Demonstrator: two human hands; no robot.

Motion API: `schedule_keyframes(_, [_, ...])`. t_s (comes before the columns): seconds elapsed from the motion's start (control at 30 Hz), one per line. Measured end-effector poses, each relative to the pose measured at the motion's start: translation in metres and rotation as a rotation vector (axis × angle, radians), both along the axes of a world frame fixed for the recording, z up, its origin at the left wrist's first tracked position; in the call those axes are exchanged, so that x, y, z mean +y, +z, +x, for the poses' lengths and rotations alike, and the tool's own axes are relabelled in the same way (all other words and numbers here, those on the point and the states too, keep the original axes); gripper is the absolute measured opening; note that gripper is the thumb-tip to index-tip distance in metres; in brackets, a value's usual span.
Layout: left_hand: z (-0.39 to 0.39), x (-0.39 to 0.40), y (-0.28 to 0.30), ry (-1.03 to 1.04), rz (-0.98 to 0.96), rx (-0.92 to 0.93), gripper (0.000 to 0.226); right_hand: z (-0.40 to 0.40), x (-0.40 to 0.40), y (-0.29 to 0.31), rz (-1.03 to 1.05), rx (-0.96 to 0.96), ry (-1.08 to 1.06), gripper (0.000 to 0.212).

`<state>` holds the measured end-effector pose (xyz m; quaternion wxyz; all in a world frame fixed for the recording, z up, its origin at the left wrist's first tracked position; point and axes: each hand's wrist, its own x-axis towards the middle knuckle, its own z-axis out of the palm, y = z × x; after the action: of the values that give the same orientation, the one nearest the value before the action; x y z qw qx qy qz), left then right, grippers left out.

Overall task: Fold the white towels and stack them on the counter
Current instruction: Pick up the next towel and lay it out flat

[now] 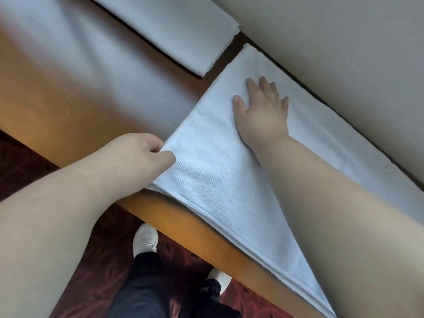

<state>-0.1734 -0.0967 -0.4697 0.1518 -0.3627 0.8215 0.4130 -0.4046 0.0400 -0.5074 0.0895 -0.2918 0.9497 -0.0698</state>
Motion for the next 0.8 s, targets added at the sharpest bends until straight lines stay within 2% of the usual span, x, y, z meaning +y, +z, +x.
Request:
schedule_keyframes(0.1, [0.0, -0.004, 0.002, 0.11, 0.032, 0.029, 0.014, -0.002, -0.002, 0.005, -0.078, -0.066, 0.0, 0.066])
schedule_keyframes(0.23, [-0.003, -0.003, 0.005, 0.034, -0.05, -0.034, 0.018, 0.02, 0.015, 0.023, -0.409, -0.198, -0.026, 0.059])
schedule_keyframes(0.3, [-0.003, 0.001, 0.005, 0.023, -0.093, -0.043, 0.023, 0.052, 0.02, 0.025, -0.361, -0.187, 0.058, 0.06])
schedule_keyframes(0.43, [0.001, 0.007, 0.007, 0.028, -0.219, -0.055, 0.012, 0.124, 0.029, 0.007, -0.001, -0.089, 0.234, 0.067])
schedule_keyframes(0.53, [0.003, 0.015, 0.008, 0.052, -0.305, -0.056, 0.025, 0.13, 0.03, 0.006, 0.054, -0.053, 0.242, 0.07])
schedule_keyframes(0.6, [0.001, 0.024, 0.005, 0.065, -0.423, -0.071, 0.044, 0.125, 0.034, 0.015, -0.134, -0.207, 0.258, 0.063])
schedule_keyframes(0.67, [-0.002, 0.043, 0.002, -0.029, -0.595, 0.03, 0.064, 0.125, 0.049, 0.028, -0.487, -0.411, 0.183, 0.053])
schedule_keyframes(0.73, [-0.008, 0.068, -0.002, -0.207, -0.61, 0.283, 0.069, 0.127, 0.075, 0.036, -0.642, -0.373, 0.04, 0.049])
schedule_keyframes(0.8, [-0.015, 0.092, -0.011, -0.418, -0.552, 0.375, 0.07, 0.124, 0.11, 0.036, -0.557, -0.184, -0.101, 0.05])
